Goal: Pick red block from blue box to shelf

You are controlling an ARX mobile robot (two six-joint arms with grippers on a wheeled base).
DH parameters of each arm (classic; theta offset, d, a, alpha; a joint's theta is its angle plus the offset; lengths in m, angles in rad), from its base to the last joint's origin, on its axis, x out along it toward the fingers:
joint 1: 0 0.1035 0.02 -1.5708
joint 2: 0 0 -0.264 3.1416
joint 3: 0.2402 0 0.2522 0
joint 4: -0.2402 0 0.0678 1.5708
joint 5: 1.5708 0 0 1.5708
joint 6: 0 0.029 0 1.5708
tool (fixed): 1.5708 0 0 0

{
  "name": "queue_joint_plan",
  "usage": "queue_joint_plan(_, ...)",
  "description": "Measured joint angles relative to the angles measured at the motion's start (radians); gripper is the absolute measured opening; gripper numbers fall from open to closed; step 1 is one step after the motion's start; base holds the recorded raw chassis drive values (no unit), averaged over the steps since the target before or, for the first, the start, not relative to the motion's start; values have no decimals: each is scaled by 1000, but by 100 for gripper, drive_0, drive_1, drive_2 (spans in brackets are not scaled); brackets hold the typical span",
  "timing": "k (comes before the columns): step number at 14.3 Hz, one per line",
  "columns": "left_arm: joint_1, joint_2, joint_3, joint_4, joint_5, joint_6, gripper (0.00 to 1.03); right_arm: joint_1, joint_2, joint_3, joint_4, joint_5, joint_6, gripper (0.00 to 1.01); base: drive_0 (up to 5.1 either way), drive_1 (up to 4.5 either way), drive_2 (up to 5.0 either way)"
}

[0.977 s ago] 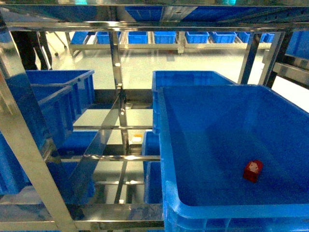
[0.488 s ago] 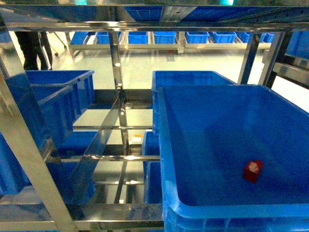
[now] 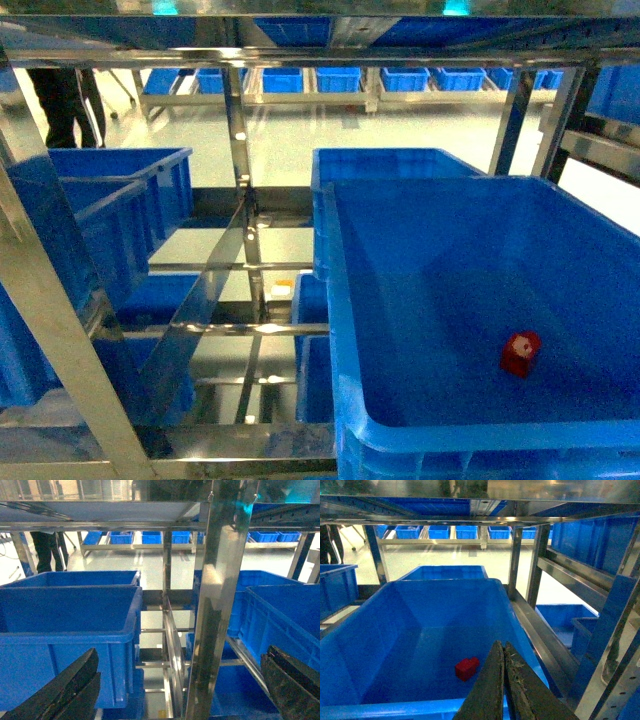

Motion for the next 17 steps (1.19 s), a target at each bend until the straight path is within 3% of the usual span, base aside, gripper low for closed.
queue_joint_plan(5, 0, 0, 0, -2, -1, 0, 98, 0, 1, 0, -2, 0, 0, 2, 0, 0, 0)
queue_joint_plan(6, 0, 0, 0, -2, -1, 0, 98, 0, 1, 0, -2, 0, 0, 41, 0, 0, 0)
queue_joint_plan(7, 0, 0, 0, -2, -1, 0, 98, 0, 1, 0, -2, 0, 0, 63, 0, 0, 0)
queue_joint_plan(10, 0, 0, 0, -2, -1, 0, 98, 0, 1, 0, -2, 0, 1, 100, 0, 0, 0)
queue_joint_plan(17, 0, 0, 0, -2, -1, 0, 98, 0, 1, 0, -2, 0, 1, 98, 0, 0, 0)
